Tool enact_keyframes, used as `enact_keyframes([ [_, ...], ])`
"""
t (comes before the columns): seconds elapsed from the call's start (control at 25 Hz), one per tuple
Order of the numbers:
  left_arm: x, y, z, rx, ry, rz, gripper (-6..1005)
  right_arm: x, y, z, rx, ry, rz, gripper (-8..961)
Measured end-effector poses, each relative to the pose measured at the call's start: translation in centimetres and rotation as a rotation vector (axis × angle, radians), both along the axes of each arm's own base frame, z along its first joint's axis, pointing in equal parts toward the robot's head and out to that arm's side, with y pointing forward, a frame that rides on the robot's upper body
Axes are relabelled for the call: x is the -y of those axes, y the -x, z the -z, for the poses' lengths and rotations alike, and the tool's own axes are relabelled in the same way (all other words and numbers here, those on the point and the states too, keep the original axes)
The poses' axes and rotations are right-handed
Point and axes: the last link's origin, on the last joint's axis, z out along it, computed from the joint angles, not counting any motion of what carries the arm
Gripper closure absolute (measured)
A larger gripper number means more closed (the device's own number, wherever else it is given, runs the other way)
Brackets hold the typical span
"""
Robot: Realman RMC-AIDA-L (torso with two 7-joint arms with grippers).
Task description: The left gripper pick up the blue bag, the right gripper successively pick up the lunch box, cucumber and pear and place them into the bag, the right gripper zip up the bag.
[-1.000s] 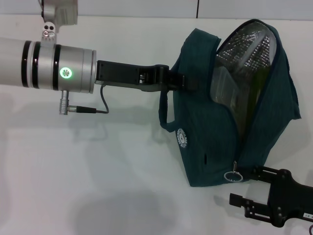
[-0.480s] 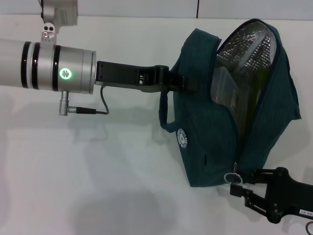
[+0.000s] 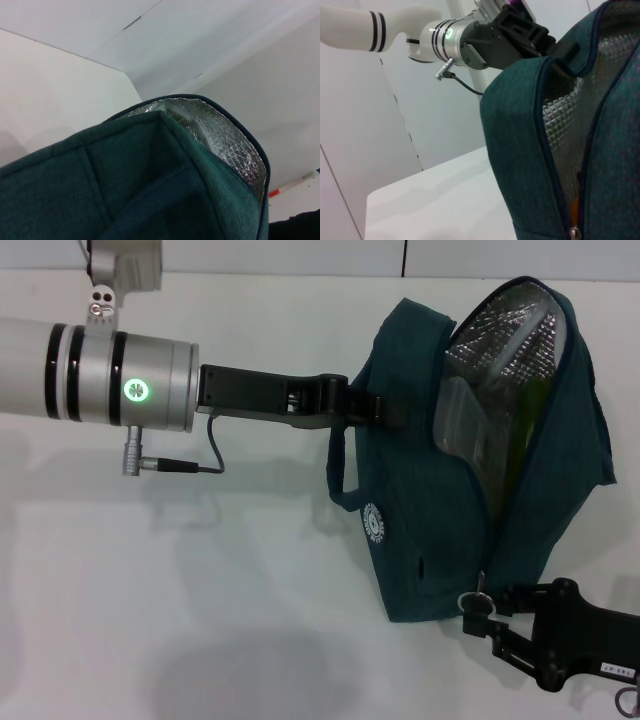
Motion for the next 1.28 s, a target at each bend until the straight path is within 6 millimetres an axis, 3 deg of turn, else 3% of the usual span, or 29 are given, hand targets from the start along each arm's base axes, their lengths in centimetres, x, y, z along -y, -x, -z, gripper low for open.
enact_keyframes([
  [0.32, 0.0, 0.0, 0.0, 0.000, 0.000, -0.001, 963, 0.2, -0.1, -0.1, -0.004, 0.000, 0.007, 804],
  [0.4, 0.0, 0.1, 0.0, 0.000, 0.000, -0.001, 963, 0.2, -0.1, -0.1, -0.005, -0.001, 0.009, 944],
  [0.72, 0.1, 0.1, 0.0, 0.000, 0.001, -0.003, 963, 0.4, -0.3, -0.4, -0.014, -0.007, 0.016, 939],
  [1.28, 0.0, 0.2, -0.1, 0.001, -0.018, 0.017, 964, 1.7, -0.3, -3.6, -0.172, -0.132, 0.020, 938],
])
